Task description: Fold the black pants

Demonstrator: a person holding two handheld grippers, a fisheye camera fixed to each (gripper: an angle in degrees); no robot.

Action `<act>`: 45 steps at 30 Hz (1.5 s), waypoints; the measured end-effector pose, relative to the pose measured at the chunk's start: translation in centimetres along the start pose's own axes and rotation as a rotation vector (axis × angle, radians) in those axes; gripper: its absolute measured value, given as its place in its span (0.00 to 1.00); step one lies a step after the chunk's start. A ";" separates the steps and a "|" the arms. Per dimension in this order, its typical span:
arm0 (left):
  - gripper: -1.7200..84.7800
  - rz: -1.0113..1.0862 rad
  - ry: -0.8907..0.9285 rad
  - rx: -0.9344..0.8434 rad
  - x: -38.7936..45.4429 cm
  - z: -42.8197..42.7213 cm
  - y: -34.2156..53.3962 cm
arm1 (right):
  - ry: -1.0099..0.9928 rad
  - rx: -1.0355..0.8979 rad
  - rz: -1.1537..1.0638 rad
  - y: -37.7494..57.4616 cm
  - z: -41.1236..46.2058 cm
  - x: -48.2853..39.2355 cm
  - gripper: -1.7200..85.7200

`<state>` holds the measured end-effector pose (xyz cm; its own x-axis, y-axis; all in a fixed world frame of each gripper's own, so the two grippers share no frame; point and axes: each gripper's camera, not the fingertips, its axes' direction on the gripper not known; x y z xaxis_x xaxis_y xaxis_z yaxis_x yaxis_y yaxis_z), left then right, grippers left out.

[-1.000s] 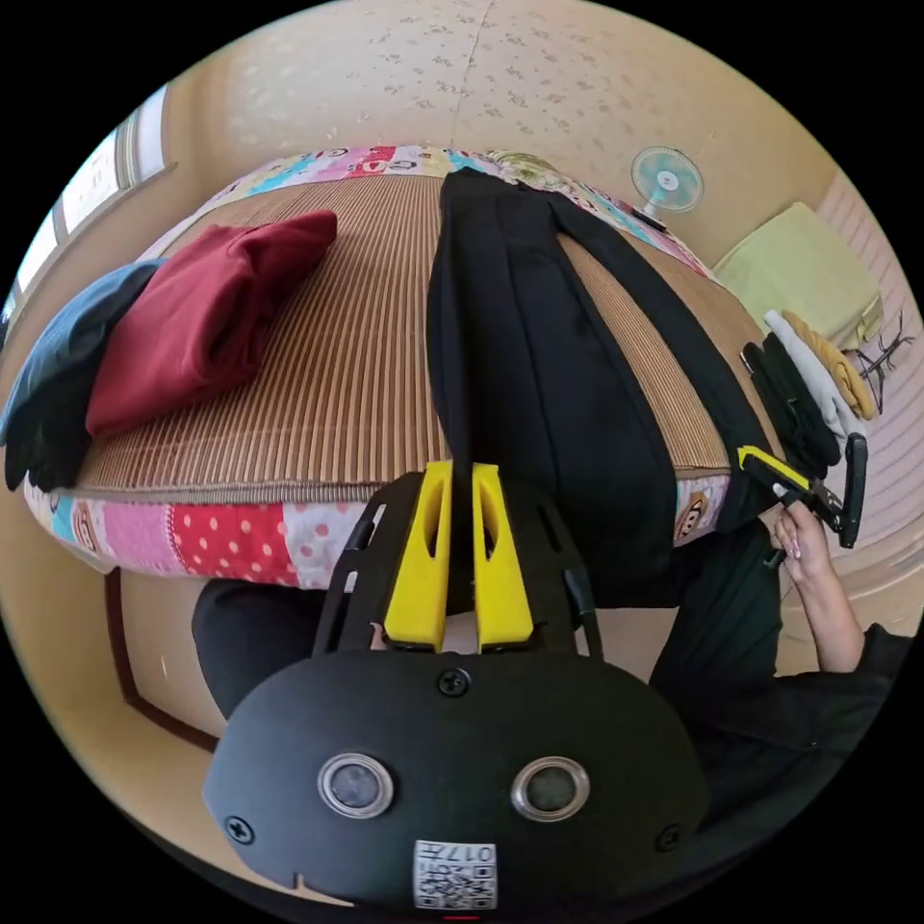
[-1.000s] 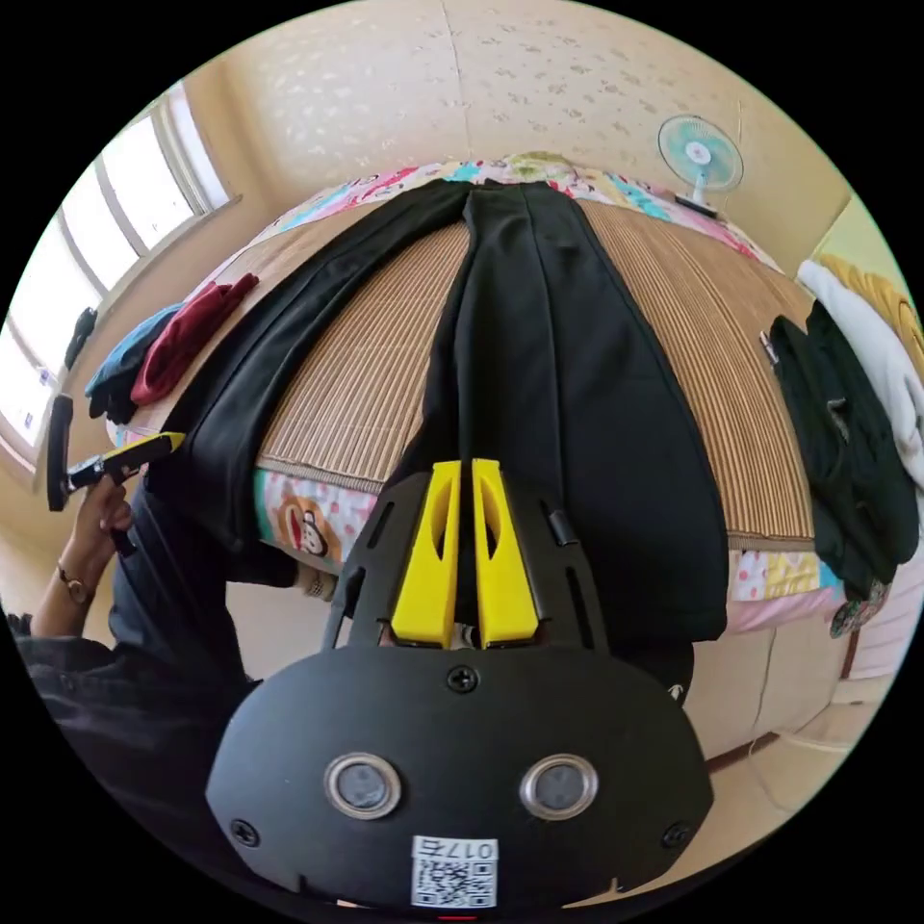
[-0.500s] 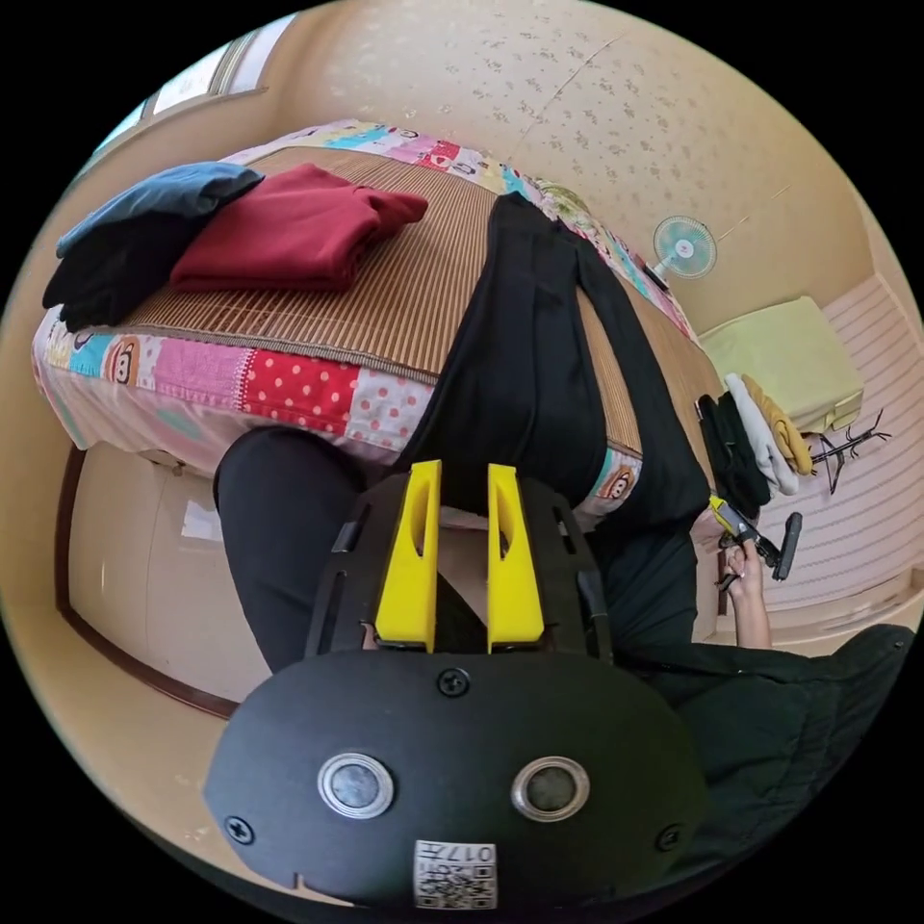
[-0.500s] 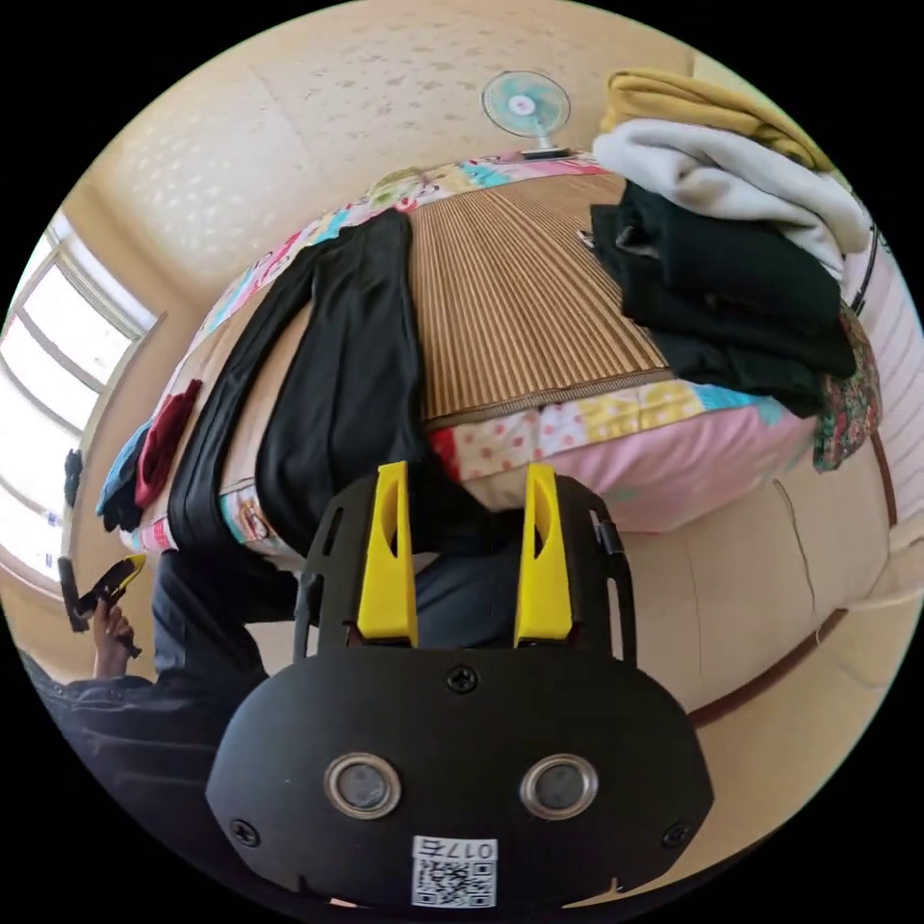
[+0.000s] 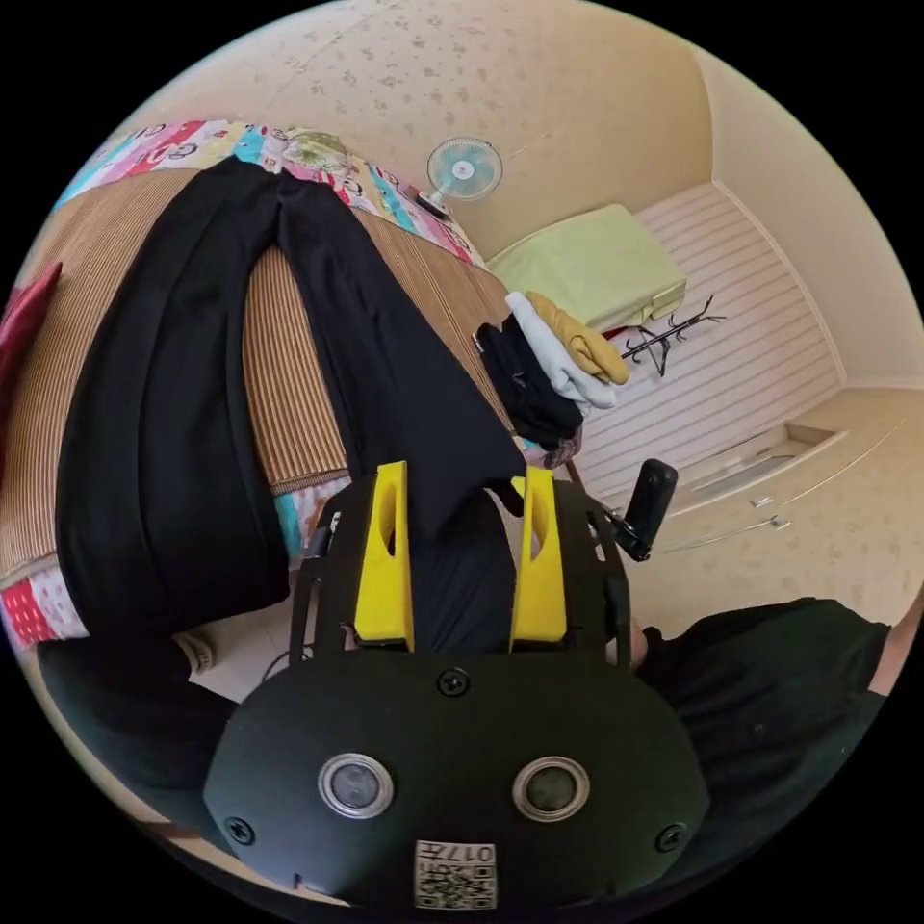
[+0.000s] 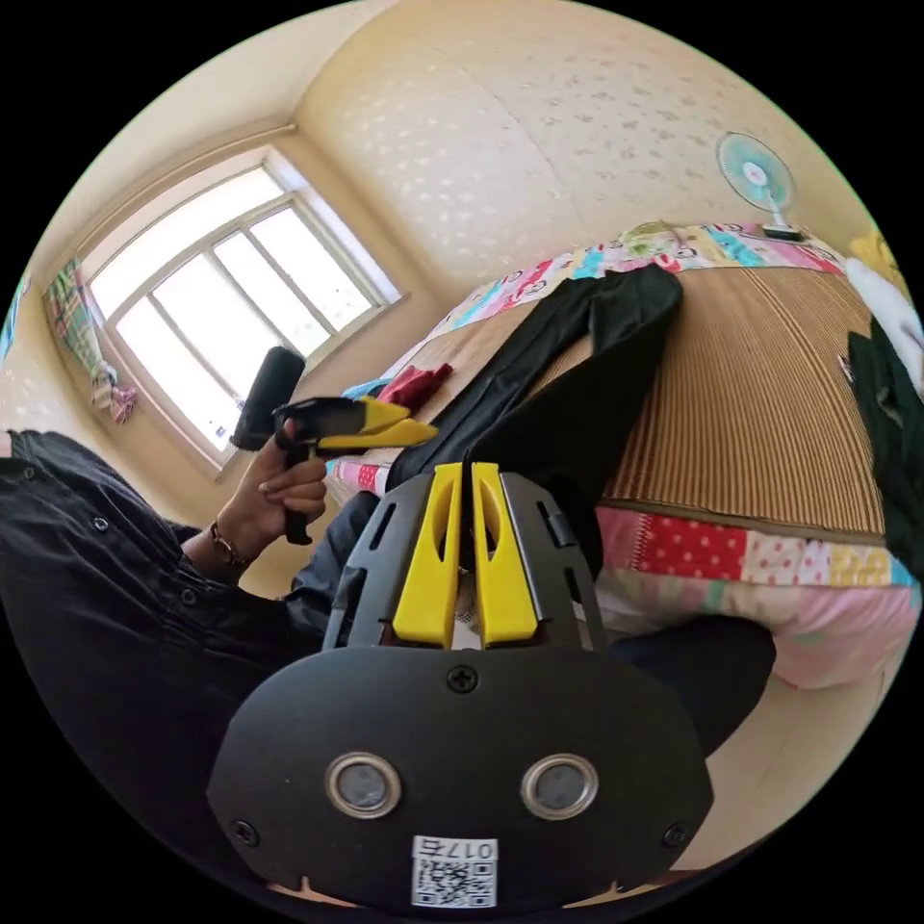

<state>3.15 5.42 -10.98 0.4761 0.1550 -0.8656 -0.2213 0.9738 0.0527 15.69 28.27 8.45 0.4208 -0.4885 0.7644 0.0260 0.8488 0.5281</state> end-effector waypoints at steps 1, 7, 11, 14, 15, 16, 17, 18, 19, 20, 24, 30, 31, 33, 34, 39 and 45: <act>0.20 0.015 -0.013 -0.048 0.1 1.3 -1.0 | -0.010 -0.021 -0.009 0.1 0.6 -0.3 0.05; 0.06 -0.069 -0.053 -0.082 -2.5 3.7 1.0 | -0.113 -0.185 -0.084 2.8 1.3 2.0 0.07; 0.05 -0.100 -0.004 -0.020 -3.6 1.8 2.4 | -0.142 -0.274 -0.056 -2.1 -0.6 10.2 0.14; 0.05 -0.089 0.006 -0.001 -4.3 0.5 2.5 | -0.024 -0.294 0.068 -10.9 1.2 18.9 0.18; 0.05 -0.094 0.010 -0.005 -4.7 0.1 2.5 | -0.037 -0.224 0.097 -14.7 1.8 22.2 0.19; 0.05 -0.101 0.027 -0.010 -5.2 -0.2 2.5 | -0.047 -0.193 0.119 -16.6 2.4 23.9 0.20; 0.05 -0.104 0.039 -0.011 -5.4 -0.4 2.5 | -0.052 -0.155 0.200 -20.2 3.9 27.7 0.21; 0.05 -0.110 0.063 -0.007 -5.8 -0.7 2.6 | -0.037 -0.131 0.286 -23.5 6.0 31.5 0.22; 0.05 -0.118 0.090 -0.005 -6.4 -1.0 2.7 | -0.021 -0.113 0.327 -24.9 7.1 33.3 0.22; 0.05 -0.127 0.112 -0.007 -6.8 -1.1 2.8 | 0.009 -0.077 0.395 -27.3 9.1 36.4 0.22; 0.05 -0.209 0.306 0.009 -10.1 -1.7 3.6 | 0.158 -0.104 0.570 -32.8 16.5 44.6 0.21; 0.04 -0.132 0.479 0.134 -12.7 -5.9 5.6 | 0.544 -0.065 0.438 -41.4 21.8 41.5 0.07; 0.04 -0.129 0.488 0.163 -13.3 -7.1 6.1 | 0.590 -0.093 0.394 -42.7 23.0 40.3 0.06; 0.04 -0.130 0.476 0.203 -14.2 -9.1 7.2 | 0.786 -0.132 0.130 -47.4 28.4 32.6 0.05; 0.04 -0.136 0.457 0.235 -14.7 -10.7 8.1 | 0.818 -0.131 0.060 -48.4 29.9 30.3 0.05; 0.05 -0.214 0.305 0.274 -17.0 -16.7 12.7 | 0.590 -0.103 -0.185 -53.5 41.5 15.1 0.05; 0.08 -0.438 0.028 0.264 -19.5 -20.0 18.4 | 0.365 -0.156 -0.040 -49.0 47.1 13.3 0.07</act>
<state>-27.24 16.93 -3.09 0.4526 -0.2778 -0.8473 0.2181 0.9559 -0.1969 -22.70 -29.35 10.14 0.7105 -0.4419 0.5476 0.1744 0.8645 0.4714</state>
